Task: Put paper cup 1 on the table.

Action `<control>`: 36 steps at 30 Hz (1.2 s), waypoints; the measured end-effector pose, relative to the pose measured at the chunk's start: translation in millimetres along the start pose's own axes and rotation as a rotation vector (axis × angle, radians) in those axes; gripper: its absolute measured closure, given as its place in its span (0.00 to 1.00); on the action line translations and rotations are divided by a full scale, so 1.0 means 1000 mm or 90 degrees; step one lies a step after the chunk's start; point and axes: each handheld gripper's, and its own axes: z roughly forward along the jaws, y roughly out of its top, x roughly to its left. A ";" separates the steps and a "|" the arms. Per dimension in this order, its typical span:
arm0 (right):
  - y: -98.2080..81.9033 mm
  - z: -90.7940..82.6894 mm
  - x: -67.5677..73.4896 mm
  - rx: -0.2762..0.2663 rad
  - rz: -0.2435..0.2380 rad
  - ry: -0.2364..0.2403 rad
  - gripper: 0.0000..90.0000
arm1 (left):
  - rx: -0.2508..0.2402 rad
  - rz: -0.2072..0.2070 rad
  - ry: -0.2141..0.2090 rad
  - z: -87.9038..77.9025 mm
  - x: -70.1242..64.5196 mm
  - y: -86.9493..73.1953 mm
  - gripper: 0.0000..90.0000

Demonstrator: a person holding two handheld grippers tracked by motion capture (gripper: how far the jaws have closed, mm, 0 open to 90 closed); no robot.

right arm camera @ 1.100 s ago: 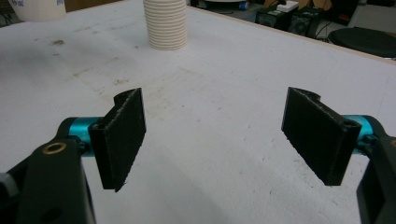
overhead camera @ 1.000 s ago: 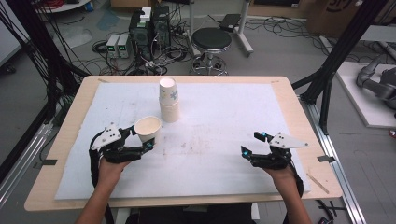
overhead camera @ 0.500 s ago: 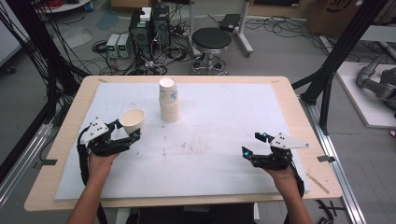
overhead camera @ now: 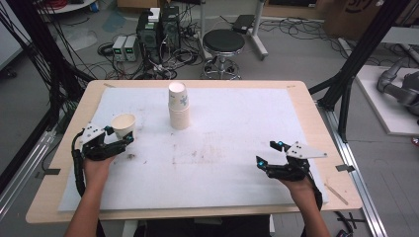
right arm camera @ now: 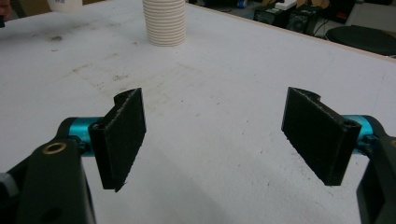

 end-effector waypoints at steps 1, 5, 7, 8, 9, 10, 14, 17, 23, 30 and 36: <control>0.000 0.000 0.000 0.001 0.001 0.001 0.25 | 0.007 -0.001 0.003 0.001 0.001 -0.001 0.35; 0.000 0.000 0.000 0.000 0.000 0.000 0.25 | 0.044 -0.001 0.026 0.003 0.004 -0.005 0.35; 0.000 0.000 0.000 0.001 0.001 0.000 0.25 | 0.066 0.000 0.035 0.006 0.004 -0.007 0.35; 0.000 0.000 0.000 0.001 0.001 0.000 0.25 | 0.080 0.005 0.041 0.007 0.004 -0.008 0.35; 0.000 0.000 0.000 0.001 0.000 0.001 0.25 | 0.088 0.007 0.045 0.008 0.004 -0.009 0.35; 0.000 0.000 0.000 0.003 0.002 0.003 0.25 | 0.096 0.010 0.047 0.008 0.003 -0.010 0.35; 0.000 0.001 0.001 0.004 -0.003 0.007 0.25 | 0.103 0.018 0.052 0.006 0.001 -0.010 0.35; 0.000 0.002 0.001 0.005 -0.002 0.009 0.25 | 0.112 0.012 0.053 0.004 0.001 -0.011 0.35; 0.001 0.001 0.001 0.006 -0.001 0.011 0.25 | 0.132 -0.008 0.050 -0.001 0.000 -0.014 0.33; 0.001 0.001 0.001 0.006 -0.004 0.012 0.25 | 0.109 -0.040 0.043 -0.011 -0.003 -0.011 0.20; 0.001 0.001 0.001 0.009 -0.003 0.009 0.25 | 0.062 -0.038 0.061 -0.027 -0.004 -0.001 0.20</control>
